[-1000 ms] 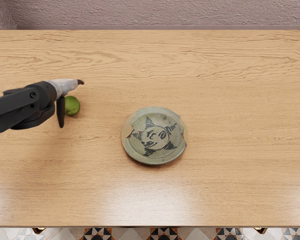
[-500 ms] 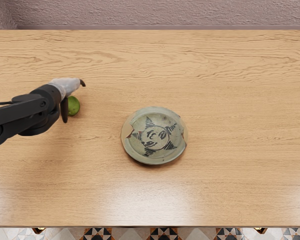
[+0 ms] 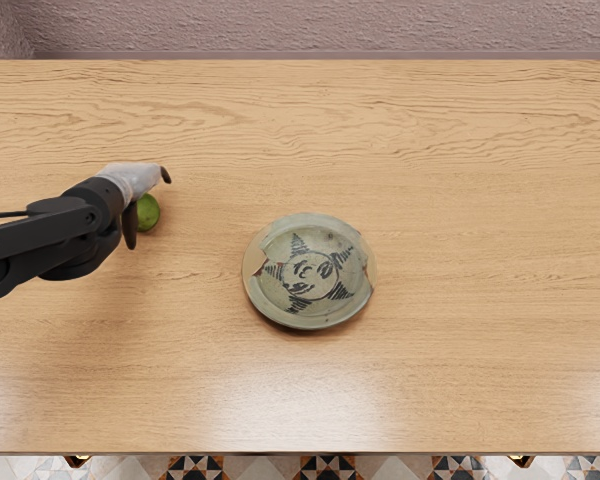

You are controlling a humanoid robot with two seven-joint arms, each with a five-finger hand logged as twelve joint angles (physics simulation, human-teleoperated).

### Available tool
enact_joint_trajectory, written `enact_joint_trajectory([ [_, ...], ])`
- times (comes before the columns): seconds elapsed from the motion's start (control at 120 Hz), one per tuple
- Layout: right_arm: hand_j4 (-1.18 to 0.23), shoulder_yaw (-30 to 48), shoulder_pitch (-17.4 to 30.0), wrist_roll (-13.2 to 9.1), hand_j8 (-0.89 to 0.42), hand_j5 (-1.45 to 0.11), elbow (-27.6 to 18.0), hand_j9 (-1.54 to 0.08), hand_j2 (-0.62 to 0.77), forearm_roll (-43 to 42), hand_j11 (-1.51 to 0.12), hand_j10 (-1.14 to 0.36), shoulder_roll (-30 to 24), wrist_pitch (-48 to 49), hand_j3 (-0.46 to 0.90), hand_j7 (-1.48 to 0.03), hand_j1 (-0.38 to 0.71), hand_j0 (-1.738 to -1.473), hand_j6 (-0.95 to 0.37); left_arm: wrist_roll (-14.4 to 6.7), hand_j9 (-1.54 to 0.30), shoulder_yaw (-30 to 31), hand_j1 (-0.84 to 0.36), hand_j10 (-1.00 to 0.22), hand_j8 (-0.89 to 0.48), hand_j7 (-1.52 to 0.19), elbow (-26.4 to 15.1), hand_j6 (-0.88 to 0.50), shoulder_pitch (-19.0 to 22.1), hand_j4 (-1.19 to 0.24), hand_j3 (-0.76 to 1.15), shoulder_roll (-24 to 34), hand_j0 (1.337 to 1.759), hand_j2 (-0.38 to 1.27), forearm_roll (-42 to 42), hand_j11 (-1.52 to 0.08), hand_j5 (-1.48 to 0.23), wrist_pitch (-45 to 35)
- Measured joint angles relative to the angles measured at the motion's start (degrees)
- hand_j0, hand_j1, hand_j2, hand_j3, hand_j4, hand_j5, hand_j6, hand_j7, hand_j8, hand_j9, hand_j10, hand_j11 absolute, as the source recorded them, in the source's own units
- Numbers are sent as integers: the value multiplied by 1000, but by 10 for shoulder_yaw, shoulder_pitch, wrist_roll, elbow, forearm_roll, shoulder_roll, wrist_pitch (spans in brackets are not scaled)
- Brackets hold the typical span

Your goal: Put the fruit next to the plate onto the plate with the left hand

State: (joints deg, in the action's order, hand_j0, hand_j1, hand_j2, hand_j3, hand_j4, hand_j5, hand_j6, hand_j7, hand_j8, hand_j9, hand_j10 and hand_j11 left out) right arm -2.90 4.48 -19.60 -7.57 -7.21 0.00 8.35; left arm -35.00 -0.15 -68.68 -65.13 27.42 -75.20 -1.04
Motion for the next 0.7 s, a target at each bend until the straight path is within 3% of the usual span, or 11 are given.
enact_joint_trajectory([
  [0.7, 0, 0, 0, 0, 0, 0, 0, 0, 0, 0, 0, 0, 0, 0, 0, 0, -349, -1658, 0, 0, -542, 1, -148, -421, -351, -540, 1, -408, 2, -423, 0, 1, 1658, 88, 2, -542, -540, 5],
])
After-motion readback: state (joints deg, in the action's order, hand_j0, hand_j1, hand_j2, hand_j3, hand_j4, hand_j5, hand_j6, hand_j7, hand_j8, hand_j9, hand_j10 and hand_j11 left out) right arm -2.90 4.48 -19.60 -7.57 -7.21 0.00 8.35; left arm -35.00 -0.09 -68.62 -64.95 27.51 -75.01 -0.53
